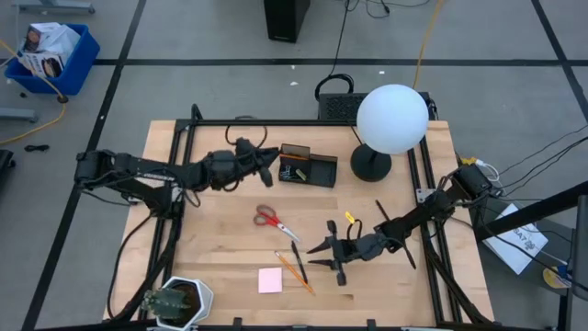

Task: Pick and place office supplies into organizer
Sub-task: Put the middle black pen into the black desk organizer

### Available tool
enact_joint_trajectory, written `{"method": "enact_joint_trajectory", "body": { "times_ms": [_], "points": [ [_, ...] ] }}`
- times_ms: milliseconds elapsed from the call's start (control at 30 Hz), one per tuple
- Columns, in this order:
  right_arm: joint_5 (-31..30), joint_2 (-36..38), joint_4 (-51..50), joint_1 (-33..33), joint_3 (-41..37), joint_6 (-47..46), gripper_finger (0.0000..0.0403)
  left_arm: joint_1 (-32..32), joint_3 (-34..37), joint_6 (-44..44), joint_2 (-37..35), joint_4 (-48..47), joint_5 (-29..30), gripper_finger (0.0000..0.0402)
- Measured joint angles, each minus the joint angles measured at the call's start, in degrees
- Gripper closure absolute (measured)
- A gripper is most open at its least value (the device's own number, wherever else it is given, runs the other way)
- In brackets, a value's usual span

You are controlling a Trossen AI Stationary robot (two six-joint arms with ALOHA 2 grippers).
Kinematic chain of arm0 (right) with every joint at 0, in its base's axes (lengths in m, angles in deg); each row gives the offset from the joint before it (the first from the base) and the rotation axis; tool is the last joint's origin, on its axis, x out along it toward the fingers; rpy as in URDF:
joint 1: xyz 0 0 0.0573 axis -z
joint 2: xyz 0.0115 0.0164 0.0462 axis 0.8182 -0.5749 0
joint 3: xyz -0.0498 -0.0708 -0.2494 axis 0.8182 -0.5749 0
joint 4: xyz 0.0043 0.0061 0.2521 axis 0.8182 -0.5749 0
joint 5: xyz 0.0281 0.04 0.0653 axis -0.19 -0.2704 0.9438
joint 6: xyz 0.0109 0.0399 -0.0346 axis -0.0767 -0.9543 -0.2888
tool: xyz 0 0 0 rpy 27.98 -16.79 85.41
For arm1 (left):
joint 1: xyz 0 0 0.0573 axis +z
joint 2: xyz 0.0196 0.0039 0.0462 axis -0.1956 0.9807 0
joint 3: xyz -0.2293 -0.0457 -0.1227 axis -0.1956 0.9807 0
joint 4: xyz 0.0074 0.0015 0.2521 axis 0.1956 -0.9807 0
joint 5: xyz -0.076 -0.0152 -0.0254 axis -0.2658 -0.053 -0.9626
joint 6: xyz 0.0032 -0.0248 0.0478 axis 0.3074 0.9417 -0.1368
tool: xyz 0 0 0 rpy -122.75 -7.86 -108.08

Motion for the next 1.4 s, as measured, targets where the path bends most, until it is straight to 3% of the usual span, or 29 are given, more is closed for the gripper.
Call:
{"method": "enact_joint_trajectory", "body": {
  "times_ms": [433, 733, 933, 1200, 1400],
  "points": [
    [0.0, 0.0, -0.4, 0.1, 0.0, -0.2, 0.0298, 7.0, -12.8, 0.0, 0.0, -23.3, -8.0, 0.0345],
    [0.0, 0.0, -0.3, 0.1, 0.0, -0.2, 0.0298, 9.6, -17.7, -0.2, 5.4, -25.4, -11.7, 0.0357],
    [0.0, 0.0, -0.3, 0.1, 0.0, -1.2, 0.0298, 9.6, -21.7, -0.4, 12.8, -29.3, -11.8, 0.034],
    [0.0, 0.0, -0.9, 0.1, 0.0, -1.2, 0.0298, 9.6, -27.1, -0.8, 18.4, -35.0, -11.2, 0.0357],
    [0.0, 0.0, -1.2, 0.1, 0.0, -1.6, 0.0298, 9.6, -27.9, -0.8, 18.8, -34.7, -11.3, 0.0278]
  ]
}}
